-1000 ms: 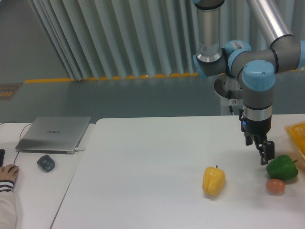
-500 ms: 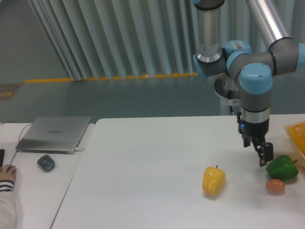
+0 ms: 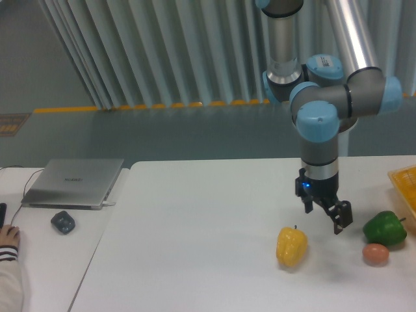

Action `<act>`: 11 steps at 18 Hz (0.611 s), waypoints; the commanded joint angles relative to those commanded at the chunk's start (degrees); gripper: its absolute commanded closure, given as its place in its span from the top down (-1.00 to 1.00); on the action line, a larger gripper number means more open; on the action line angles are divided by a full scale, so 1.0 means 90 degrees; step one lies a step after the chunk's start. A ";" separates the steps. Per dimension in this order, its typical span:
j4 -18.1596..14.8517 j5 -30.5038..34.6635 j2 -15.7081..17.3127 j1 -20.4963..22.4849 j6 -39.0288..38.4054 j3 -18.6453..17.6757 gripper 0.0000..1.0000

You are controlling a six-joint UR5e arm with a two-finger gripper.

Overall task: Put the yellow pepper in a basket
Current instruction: 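Move the open gripper from the green pepper over the yellow pepper, then lower the gripper onto the yellow pepper and close on it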

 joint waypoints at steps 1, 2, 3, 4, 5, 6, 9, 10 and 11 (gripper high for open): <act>0.0001 0.0010 0.0000 -0.0059 -0.0245 0.0000 1.00; -0.0009 0.0020 -0.0010 -0.0127 -0.0576 -0.0010 1.00; -0.0009 0.0029 -0.0039 -0.0176 -0.0840 -0.0010 1.00; -0.0009 0.0020 -0.0068 -0.0196 -0.1201 0.0000 1.00; -0.0009 0.0010 -0.0069 -0.0216 -0.1514 -0.0010 1.00; -0.0009 0.0000 -0.0069 -0.0293 -0.1778 -0.0020 1.00; 0.0001 0.0029 -0.0244 -0.0518 -0.2140 0.0000 1.00; 0.0011 0.0058 -0.0293 -0.0548 -0.2287 0.0019 1.00; 0.0011 0.0068 -0.0351 -0.0596 -0.2288 0.0077 1.00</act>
